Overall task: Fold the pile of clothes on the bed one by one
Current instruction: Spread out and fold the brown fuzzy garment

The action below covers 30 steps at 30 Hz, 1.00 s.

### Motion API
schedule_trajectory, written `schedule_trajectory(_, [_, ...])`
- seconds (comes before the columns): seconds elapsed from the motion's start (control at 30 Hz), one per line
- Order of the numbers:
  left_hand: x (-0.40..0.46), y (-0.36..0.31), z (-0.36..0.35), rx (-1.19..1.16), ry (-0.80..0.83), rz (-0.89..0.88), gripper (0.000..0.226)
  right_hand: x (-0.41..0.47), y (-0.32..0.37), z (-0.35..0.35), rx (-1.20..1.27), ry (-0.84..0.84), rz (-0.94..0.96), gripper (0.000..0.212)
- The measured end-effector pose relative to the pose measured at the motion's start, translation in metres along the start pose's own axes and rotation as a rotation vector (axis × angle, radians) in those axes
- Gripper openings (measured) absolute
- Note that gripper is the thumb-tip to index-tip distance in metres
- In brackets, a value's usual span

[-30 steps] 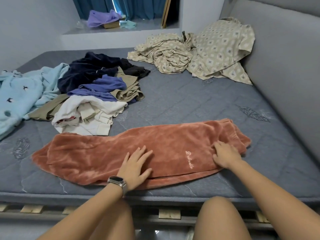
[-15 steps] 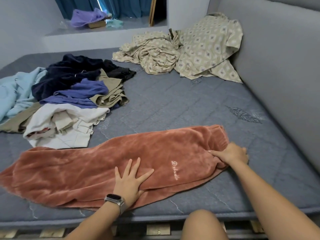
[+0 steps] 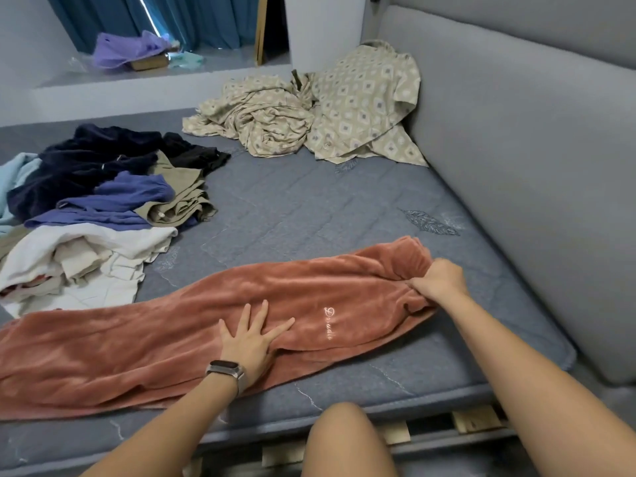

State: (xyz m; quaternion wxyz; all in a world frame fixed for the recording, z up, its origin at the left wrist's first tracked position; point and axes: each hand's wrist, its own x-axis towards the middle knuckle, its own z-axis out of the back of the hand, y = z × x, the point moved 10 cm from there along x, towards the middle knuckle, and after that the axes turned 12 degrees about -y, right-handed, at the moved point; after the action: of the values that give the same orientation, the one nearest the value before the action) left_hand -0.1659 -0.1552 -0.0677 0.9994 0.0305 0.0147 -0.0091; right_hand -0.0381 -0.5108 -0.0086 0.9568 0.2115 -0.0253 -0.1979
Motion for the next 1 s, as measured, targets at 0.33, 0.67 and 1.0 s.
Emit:
schedule_trajectory(0.33, [0.042, -0.162, 0.013, -0.416, 0.160, -0.250, 0.062, 0.028, -0.069, 0.142, 0.031, -0.365, -0.132, 0.060])
schedule_trajectory(0.67, [0.022, -0.020, 0.027, -0.104, -0.118, 0.140, 0.062, -0.038, 0.069, 0.113, 0.273, -0.402, 0.301, 0.065])
schedule_trajectory(1.0, [-0.022, 0.100, -0.007, -0.022, 0.005, 0.296, 0.068, -0.141, 0.208, 0.059, 0.347, -0.364, 0.679, 0.067])
